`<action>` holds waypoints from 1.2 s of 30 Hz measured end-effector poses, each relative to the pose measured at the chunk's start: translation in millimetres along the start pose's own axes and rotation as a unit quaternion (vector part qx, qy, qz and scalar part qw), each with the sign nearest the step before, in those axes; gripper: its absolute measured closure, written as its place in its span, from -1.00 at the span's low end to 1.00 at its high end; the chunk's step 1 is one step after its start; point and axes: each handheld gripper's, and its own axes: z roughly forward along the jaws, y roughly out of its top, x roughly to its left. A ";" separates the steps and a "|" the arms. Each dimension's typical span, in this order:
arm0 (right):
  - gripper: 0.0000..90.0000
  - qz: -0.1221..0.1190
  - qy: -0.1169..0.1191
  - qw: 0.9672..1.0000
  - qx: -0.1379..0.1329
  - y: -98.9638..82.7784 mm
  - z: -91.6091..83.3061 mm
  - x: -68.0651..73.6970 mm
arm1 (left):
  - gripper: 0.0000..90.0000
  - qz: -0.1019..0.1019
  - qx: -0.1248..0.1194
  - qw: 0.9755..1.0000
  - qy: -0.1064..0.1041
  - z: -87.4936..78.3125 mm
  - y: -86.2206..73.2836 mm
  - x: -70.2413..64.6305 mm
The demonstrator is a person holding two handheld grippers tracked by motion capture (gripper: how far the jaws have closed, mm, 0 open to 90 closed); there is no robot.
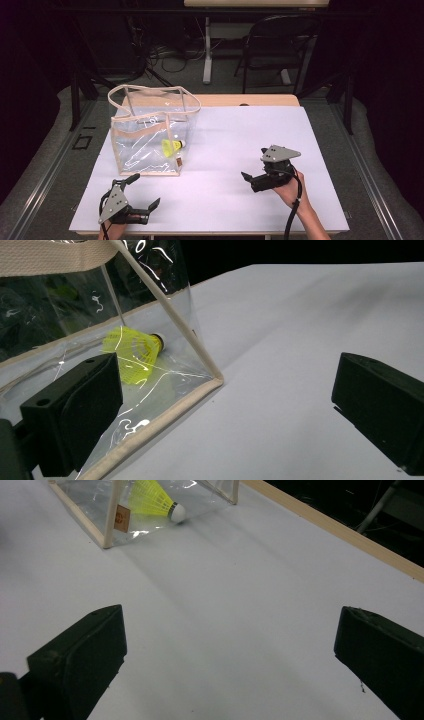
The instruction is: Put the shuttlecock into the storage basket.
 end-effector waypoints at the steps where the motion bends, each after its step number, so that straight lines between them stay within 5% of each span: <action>1: -1.00 0.000 0.000 1.000 0.000 0.0 0.0 0.0 | -1.00 0.000 -0.001 1.000 0.001 -0.1 -0.2 -0.2; 19: -1.00 -0.040 -0.027 0.997 -0.057 -38.1 -24.0 16.3 | -1.00 0.000 -0.002 1.000 -0.004 -1.9 -0.9 0.5; 28: -0.99 -0.059 -0.037 0.996 -0.061 -60.8 -27.6 26.3 | -1.00 0.001 -0.001 1.000 -0.007 -0.4 -0.5 -0.3; 36: -1.00 -0.048 -0.039 0.996 -0.065 -74.8 -31.7 30.9 | -1.00 0.002 -0.001 1.000 -0.007 -0.3 -0.4 -0.1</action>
